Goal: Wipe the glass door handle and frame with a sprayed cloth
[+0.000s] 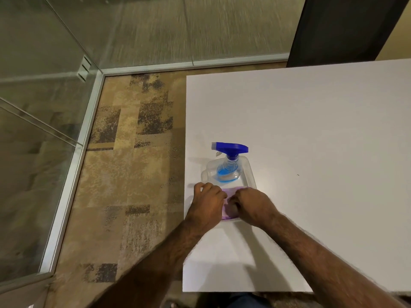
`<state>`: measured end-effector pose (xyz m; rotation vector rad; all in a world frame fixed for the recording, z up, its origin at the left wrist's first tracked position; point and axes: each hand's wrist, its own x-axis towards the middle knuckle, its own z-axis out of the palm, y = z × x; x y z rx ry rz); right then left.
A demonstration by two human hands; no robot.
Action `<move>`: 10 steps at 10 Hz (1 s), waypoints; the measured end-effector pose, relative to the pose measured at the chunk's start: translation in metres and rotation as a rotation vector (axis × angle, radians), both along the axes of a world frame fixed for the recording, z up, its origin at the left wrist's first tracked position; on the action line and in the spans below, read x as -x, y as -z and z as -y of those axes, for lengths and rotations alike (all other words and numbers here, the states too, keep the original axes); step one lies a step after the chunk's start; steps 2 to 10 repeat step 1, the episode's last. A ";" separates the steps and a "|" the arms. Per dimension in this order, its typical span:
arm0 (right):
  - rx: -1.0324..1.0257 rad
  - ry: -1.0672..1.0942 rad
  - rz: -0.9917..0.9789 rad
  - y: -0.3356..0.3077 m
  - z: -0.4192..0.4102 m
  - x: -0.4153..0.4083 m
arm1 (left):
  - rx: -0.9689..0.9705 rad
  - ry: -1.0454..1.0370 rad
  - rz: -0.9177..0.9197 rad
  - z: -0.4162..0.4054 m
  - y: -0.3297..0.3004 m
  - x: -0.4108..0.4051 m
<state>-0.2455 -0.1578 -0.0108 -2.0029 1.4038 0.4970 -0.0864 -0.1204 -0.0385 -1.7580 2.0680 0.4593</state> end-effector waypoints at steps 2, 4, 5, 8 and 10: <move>0.109 -0.053 0.045 -0.006 -0.009 -0.005 | 0.131 -0.060 -0.126 -0.018 -0.012 -0.016; 0.109 -0.053 0.045 -0.006 -0.009 -0.005 | 0.131 -0.060 -0.126 -0.018 -0.012 -0.016; 0.109 -0.053 0.045 -0.006 -0.009 -0.005 | 0.131 -0.060 -0.126 -0.018 -0.012 -0.016; 0.109 -0.053 0.045 -0.006 -0.009 -0.005 | 0.131 -0.060 -0.126 -0.018 -0.012 -0.016; 0.109 -0.053 0.045 -0.006 -0.009 -0.005 | 0.131 -0.060 -0.126 -0.018 -0.012 -0.016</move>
